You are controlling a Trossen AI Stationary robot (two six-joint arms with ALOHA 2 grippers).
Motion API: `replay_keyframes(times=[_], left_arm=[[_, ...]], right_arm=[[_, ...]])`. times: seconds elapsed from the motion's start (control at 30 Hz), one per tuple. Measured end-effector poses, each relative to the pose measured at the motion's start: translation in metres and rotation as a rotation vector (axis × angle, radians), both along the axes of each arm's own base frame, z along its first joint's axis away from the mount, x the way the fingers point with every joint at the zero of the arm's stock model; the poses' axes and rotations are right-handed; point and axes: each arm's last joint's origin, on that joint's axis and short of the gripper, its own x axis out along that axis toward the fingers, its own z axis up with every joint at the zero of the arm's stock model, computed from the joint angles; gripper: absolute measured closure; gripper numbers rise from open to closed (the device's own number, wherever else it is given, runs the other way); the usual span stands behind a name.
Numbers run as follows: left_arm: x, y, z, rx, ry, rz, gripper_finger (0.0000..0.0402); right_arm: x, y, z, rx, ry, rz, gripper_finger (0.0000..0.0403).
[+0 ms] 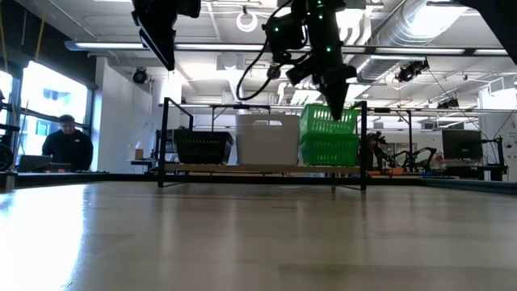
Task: Stack baskets on shelf by color
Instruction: Stack the green basket on top of the other green baskets on the shelf
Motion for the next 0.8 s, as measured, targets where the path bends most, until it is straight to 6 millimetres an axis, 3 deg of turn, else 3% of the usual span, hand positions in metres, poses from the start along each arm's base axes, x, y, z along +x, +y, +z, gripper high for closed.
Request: replay_keyframes(times=[0.47,0.8], left_arm=[[-0.0001,0.0,0.0,0.005,0.004,-0.016,0.0271],[-0.0001,0.0,0.0,0.005,0.004,-0.017,0.0271]], right_arm=[[-0.0008,-0.0048,-0.0016,0.012,0.009,0.01,0.0398],[0.0009,-0.0058,-0.0017,-0.009,-0.01,-0.004,0.0317]])
